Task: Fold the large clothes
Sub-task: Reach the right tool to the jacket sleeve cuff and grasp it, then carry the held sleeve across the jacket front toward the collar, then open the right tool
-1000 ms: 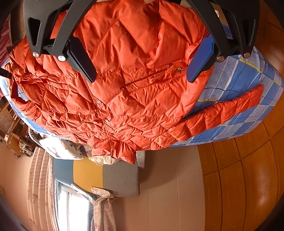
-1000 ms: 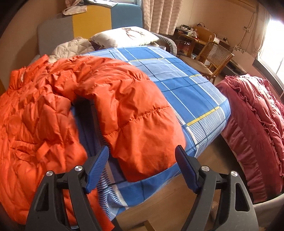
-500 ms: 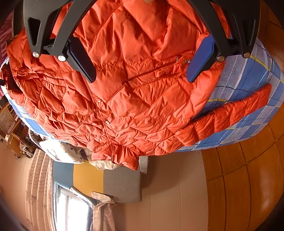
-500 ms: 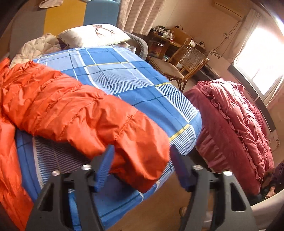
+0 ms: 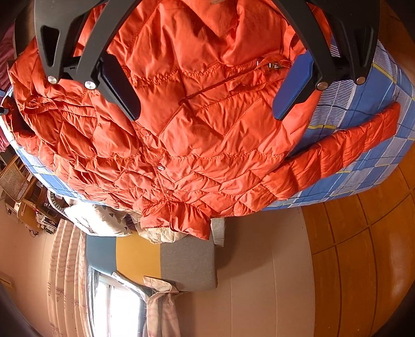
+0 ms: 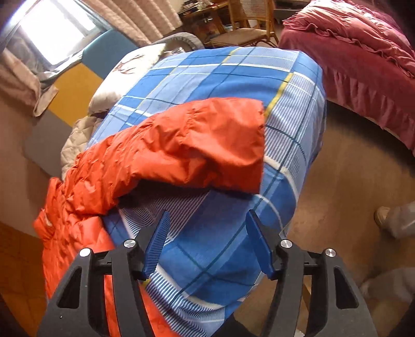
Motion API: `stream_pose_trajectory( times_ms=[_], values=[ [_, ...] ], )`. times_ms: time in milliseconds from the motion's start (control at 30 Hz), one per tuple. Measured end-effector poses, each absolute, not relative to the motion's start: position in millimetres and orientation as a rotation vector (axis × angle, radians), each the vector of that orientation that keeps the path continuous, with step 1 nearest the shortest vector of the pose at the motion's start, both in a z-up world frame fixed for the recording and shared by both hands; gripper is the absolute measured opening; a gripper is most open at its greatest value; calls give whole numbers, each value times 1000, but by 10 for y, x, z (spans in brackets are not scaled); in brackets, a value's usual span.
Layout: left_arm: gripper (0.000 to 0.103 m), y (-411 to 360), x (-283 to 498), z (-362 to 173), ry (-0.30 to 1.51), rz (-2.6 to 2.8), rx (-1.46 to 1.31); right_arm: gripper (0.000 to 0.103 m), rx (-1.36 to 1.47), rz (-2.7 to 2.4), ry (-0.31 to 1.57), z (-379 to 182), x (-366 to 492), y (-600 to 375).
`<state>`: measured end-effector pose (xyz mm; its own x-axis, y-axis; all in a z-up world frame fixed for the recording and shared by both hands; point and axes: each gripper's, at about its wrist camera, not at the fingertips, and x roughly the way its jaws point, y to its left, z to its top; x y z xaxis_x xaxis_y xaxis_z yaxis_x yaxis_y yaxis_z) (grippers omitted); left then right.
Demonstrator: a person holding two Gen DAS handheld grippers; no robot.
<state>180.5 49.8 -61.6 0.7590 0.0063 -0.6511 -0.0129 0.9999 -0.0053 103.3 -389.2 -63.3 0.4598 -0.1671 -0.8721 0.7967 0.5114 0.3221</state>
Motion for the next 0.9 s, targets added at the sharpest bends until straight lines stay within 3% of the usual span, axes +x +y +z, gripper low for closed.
stream_pose_trajectory(
  times_ms=[267,333,533,633,900],
  values=[
    [101,599,1843,-692,722,39,-38,61,877,-857,892,-779,1189,-4350],
    [101,605,1858,-695,720,43,-31,42,895,-853,906,-838,1254,-4446],
    [101,683,1920,-731,732,67,-41,15,794,-848,921,-776,1539,-4555],
    [101,695,1969,-765,745,73,-30,10,696,-855,922,-682,1713,-4636],
    [101,707,2168,-904,783,113,-4,7,391,-783,895,-318,2264,-4601]
  ],
)
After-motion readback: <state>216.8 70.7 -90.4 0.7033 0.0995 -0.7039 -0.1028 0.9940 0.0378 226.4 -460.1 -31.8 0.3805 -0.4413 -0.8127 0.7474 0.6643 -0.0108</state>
